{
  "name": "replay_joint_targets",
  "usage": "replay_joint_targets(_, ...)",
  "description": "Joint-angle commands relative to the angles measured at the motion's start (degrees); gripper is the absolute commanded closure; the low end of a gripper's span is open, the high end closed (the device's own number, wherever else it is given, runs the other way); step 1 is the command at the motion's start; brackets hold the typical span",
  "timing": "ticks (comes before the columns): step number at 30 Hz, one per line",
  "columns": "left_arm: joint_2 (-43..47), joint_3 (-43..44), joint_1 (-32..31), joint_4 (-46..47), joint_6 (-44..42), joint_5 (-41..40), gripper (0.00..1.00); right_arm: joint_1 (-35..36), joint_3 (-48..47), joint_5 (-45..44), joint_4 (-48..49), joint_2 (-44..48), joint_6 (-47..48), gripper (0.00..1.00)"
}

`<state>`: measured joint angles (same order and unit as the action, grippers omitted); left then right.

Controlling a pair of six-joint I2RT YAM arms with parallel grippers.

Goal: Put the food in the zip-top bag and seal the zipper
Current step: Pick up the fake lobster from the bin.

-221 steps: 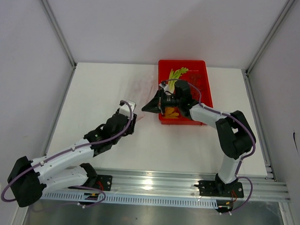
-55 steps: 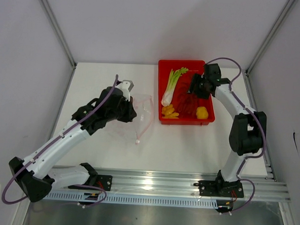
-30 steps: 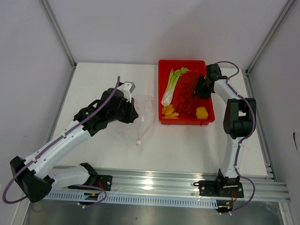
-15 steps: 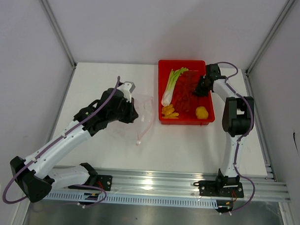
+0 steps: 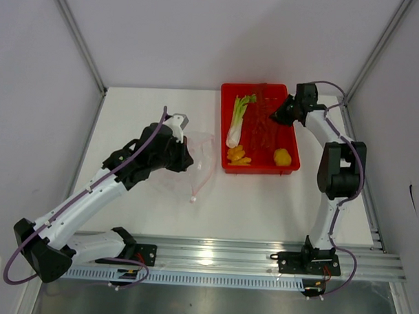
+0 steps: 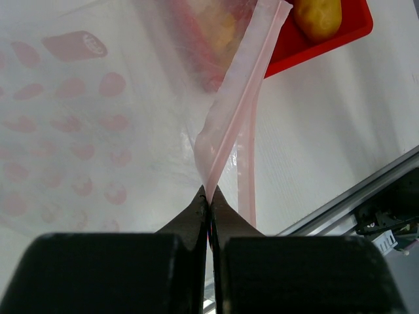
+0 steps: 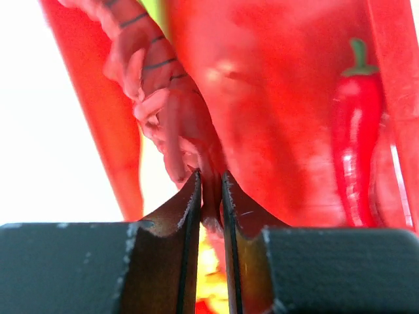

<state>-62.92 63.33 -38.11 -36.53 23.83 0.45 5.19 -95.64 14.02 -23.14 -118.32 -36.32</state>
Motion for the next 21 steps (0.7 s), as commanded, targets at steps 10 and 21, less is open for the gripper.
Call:
replay_joint_targets(10,-1.15,4.6,1.9,1.2,4.46,6.4,0.99,-3.78,13.18,13.65,20.21,15.49,-17.11,1.0)
replay_joint_targets(21,-0.11,4.7,2.16,0.5,5.69,3.42,0.99,-2.29,35.05,17.44,32.44,30.15,-30.3,1.0)
